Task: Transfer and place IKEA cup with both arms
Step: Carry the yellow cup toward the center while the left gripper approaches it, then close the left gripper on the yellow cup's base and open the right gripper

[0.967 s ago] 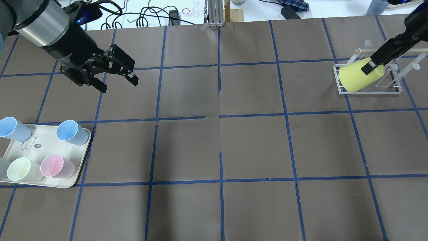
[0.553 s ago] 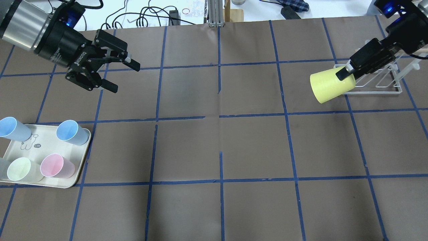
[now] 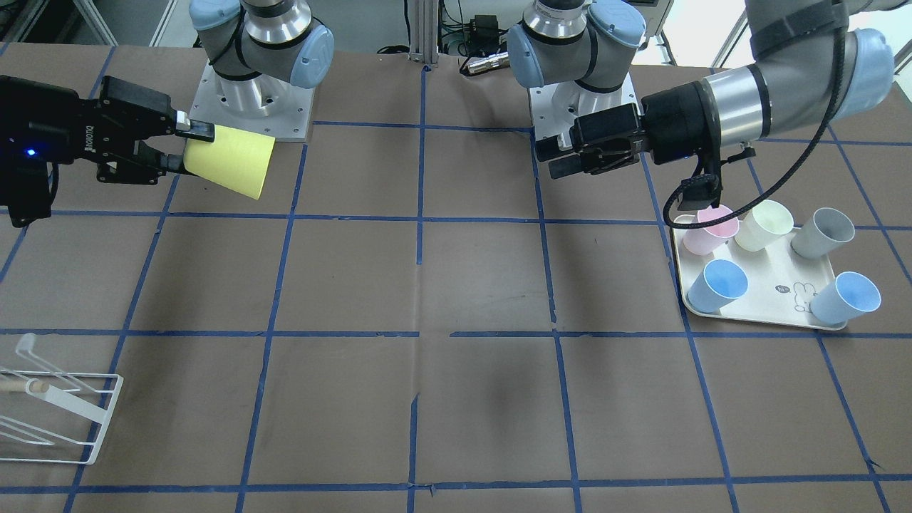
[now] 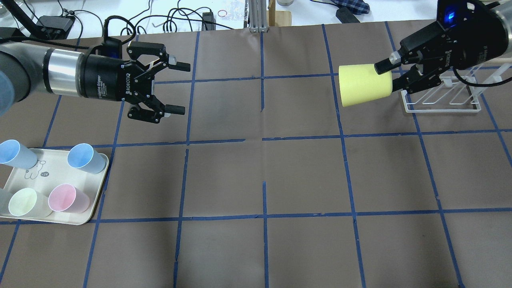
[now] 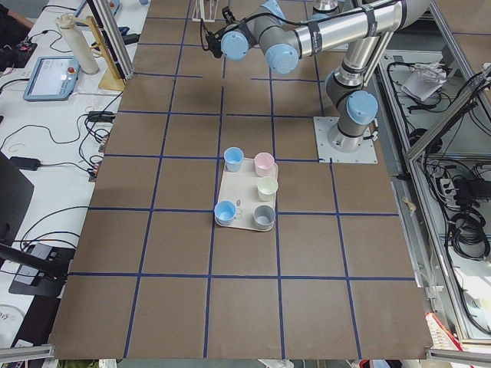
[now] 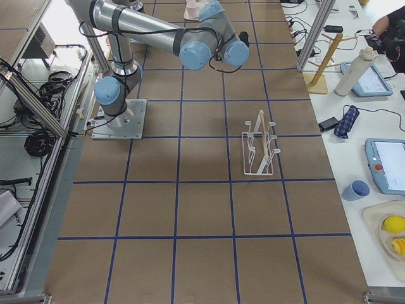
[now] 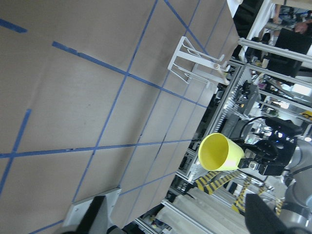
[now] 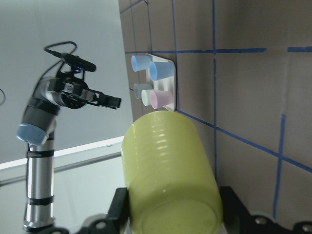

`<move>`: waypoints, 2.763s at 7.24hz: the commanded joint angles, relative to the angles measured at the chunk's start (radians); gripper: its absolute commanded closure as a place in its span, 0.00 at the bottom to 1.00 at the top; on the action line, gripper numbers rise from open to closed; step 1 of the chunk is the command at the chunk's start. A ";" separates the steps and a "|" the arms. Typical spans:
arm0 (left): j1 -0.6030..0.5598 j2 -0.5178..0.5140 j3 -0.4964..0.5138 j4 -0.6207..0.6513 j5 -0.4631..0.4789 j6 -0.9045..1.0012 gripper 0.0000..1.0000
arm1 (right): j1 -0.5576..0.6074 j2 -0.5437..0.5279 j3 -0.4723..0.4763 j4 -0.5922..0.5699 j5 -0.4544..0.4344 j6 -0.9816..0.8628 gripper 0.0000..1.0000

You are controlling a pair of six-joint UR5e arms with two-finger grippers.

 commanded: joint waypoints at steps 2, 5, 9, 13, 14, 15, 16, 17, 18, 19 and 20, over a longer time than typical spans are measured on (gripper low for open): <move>-0.173 -0.031 -0.078 0.002 -0.258 -0.005 0.00 | 0.000 -0.005 0.003 0.245 0.195 -0.064 0.66; -0.259 -0.054 -0.071 0.028 -0.347 -0.017 0.00 | 0.000 0.000 0.003 0.416 0.207 -0.125 0.66; -0.342 -0.089 -0.071 0.106 -0.475 -0.033 0.00 | 0.056 0.000 0.030 0.442 0.251 -0.126 0.65; -0.384 -0.117 -0.068 0.166 -0.522 -0.036 0.00 | 0.112 -0.005 0.030 0.442 0.300 -0.129 0.64; -0.384 -0.120 -0.066 0.186 -0.522 -0.036 0.01 | 0.112 -0.005 0.032 0.443 0.299 -0.128 0.63; -0.388 -0.111 -0.067 0.185 -0.521 -0.037 0.20 | 0.114 -0.003 0.032 0.447 0.299 -0.125 0.62; -0.391 -0.114 -0.067 0.188 -0.518 -0.036 0.41 | 0.114 -0.002 0.032 0.447 0.297 -0.122 0.61; -0.391 -0.105 -0.067 0.190 -0.515 -0.031 0.53 | 0.114 0.000 0.032 0.457 0.299 -0.120 0.61; -0.390 -0.089 -0.074 0.190 -0.512 -0.031 0.85 | 0.114 0.000 0.033 0.460 0.297 -0.120 0.59; -0.388 -0.083 -0.074 0.190 -0.513 -0.023 1.00 | 0.114 0.000 0.033 0.460 0.297 -0.120 0.58; -0.388 -0.081 -0.071 0.190 -0.513 -0.020 1.00 | 0.114 0.000 0.033 0.460 0.297 -0.120 0.46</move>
